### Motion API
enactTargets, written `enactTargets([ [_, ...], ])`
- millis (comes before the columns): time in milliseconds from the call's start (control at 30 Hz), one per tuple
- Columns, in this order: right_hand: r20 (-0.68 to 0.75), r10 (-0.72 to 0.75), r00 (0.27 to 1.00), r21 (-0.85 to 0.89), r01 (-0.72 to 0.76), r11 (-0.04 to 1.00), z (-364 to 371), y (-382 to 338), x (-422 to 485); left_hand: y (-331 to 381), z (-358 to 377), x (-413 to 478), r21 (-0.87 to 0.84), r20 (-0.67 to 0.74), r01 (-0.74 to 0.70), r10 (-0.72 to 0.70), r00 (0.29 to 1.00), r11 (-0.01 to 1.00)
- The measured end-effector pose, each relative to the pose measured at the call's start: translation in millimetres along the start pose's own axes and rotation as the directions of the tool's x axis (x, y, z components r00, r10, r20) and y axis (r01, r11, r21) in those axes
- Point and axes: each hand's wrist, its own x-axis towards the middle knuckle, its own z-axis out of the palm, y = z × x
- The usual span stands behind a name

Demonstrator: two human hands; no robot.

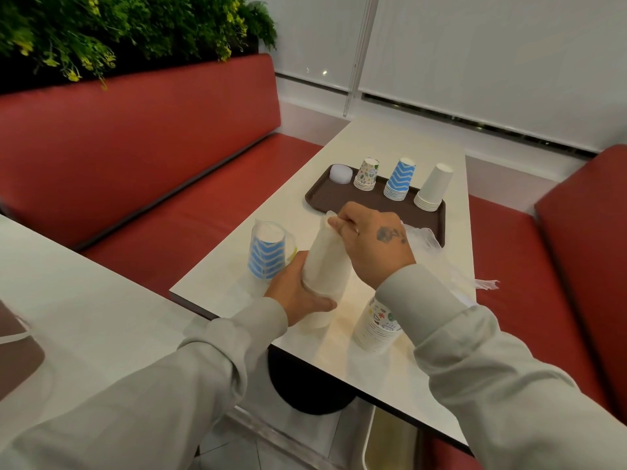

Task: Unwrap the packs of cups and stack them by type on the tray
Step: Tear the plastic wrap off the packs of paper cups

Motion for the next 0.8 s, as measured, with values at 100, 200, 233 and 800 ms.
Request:
enactTargets([
  [100,-0.04,-0.015,0.999,-0.002,0.015,1.0,-2,3,1,1,0,-2,-0.026,-0.007,-0.016,0.015,1.0,1.0],
  [200,-0.06,-0.013,0.998,-0.021,0.012,1.0,-6,5,5,3,2,-2,-0.068,0.014,-0.022,0.023,1.0,0.997],
  [233,-0.063,-0.007,0.998,-0.015,0.006,1.0,-6,5,7,4,3,-2,-0.078,0.018,-0.019,0.02,1.0,0.997],
  [800,0.194,0.182,0.964,0.618,-0.264,0.74,11,35,-17,66,-30,22,-0.465,0.137,0.105,-0.046,0.99,0.879],
])
